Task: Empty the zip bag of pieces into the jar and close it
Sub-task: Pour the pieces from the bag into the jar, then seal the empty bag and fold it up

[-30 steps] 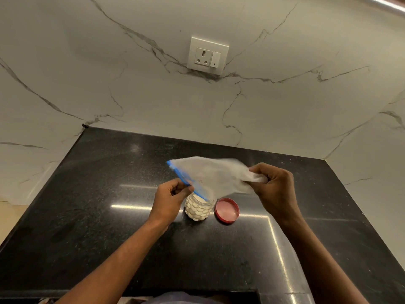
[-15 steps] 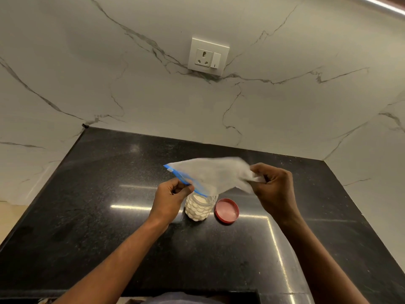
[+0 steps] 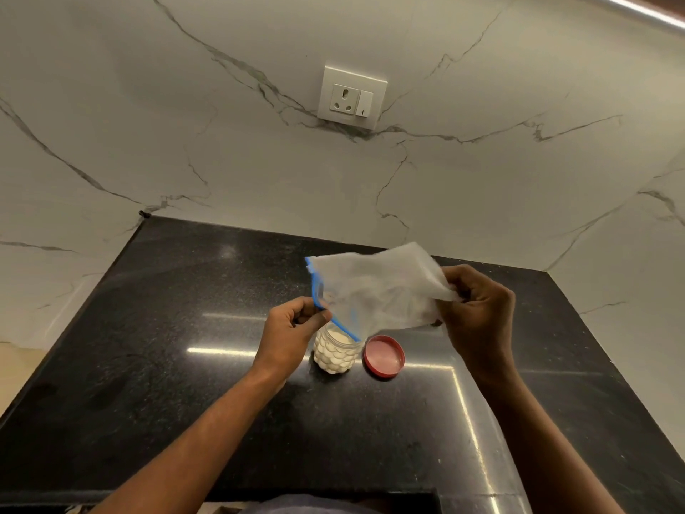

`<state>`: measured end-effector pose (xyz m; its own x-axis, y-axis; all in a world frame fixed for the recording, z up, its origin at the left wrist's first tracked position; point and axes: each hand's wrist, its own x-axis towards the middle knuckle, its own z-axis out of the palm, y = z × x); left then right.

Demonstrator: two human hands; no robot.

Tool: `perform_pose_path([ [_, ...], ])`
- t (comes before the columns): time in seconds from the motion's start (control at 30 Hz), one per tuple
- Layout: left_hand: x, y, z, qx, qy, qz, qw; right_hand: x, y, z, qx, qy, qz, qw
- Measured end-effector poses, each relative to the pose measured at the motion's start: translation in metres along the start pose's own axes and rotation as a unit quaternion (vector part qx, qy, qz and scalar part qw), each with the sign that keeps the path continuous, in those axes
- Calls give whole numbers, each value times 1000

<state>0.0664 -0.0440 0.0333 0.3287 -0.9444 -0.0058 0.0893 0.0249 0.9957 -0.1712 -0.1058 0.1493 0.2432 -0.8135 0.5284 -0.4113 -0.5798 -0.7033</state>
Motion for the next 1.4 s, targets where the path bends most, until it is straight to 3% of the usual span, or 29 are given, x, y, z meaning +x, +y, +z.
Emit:
perform_pose_path([
  [0.1,2,6,-1,-38,-9,9,999,2,4,-3,17,6,17,1000],
  [0.17,5,14,-1,-74,-19,15,997,1,7,-6,124,9,85,989],
  [0.3,15,42,-4,-103,-36,8,994,-8,9,-14,344,3,262,901],
  [0.43,28,76,-7,-45,-5,51,998,-23,11,-4,403,-23,361,841],
  [0.6,49,111,-17,115,36,169,978,-52,9,25,424,-71,389,815],
  [0.73,60,129,-29,214,22,216,952,-59,5,38,379,-99,375,840],
  [0.8,62,134,-37,230,2,219,948,-54,2,34,362,-38,324,873],
  [0.87,61,137,-43,241,-26,214,946,-42,-4,25,279,48,253,925],
  [0.97,51,139,-42,259,-96,211,938,-12,-17,20,156,74,155,973],
  [1.1,37,142,-34,301,-165,218,914,29,-39,31,150,-5,120,981],
  [1.27,29,146,-38,353,-193,184,897,34,-40,39,179,8,133,975],
  [1.4,20,158,-29,451,-184,220,845,25,-42,44,226,-15,133,965],
])
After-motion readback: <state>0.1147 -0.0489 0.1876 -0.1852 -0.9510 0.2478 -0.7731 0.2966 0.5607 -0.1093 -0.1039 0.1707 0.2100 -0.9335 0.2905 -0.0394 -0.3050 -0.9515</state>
